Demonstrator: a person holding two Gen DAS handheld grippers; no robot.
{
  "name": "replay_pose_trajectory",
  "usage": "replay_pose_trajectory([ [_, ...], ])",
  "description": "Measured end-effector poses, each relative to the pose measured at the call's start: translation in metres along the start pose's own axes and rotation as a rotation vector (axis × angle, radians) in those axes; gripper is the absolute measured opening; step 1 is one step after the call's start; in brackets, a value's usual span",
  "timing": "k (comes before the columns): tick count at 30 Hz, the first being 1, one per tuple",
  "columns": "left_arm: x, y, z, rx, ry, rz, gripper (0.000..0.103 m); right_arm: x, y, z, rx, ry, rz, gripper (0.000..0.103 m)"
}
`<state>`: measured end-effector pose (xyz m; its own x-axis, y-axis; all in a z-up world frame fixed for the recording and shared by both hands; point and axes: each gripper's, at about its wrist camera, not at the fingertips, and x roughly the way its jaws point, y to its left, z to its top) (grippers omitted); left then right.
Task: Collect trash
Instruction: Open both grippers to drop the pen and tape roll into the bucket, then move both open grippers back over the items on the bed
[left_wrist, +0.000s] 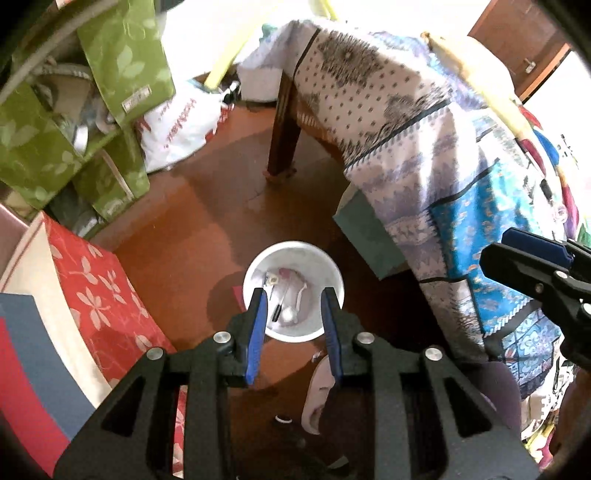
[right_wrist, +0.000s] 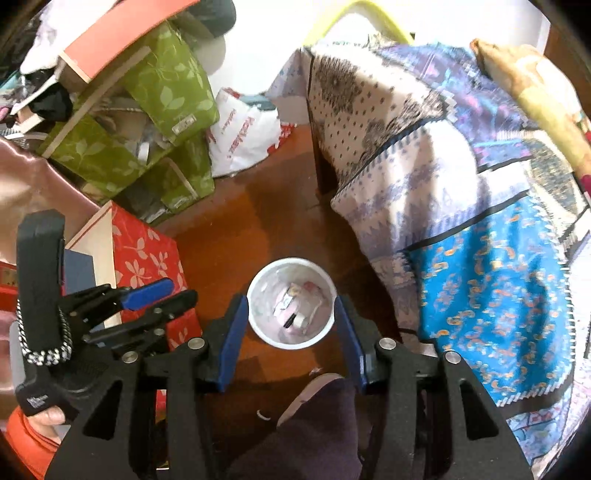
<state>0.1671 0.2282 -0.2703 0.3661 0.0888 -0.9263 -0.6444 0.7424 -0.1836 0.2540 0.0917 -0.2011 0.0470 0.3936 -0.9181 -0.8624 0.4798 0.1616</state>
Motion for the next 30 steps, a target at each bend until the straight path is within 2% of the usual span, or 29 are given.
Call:
replay_pose_trajectory([
  [6,-0.044,-0.021,0.0,0.027,-0.091,-0.023,0.028,-0.043,-0.007,-0.009,-0.007,-0.097,-0.033,0.045],
  [14,-0.094,-0.073,0.005,0.107,-0.208,-0.067,0.028,-0.105,-0.039,-0.036,0.048,-0.221,-0.092,0.045],
  [21,-0.118,-0.151,0.008,0.242,-0.259,-0.152,0.028,-0.165,-0.083,-0.063,0.124,-0.333,-0.177,0.045],
  [30,-0.127,-0.265,0.005,0.427,-0.311,-0.245,0.03,-0.24,-0.15,-0.112,0.283,-0.483,-0.29,0.045],
])
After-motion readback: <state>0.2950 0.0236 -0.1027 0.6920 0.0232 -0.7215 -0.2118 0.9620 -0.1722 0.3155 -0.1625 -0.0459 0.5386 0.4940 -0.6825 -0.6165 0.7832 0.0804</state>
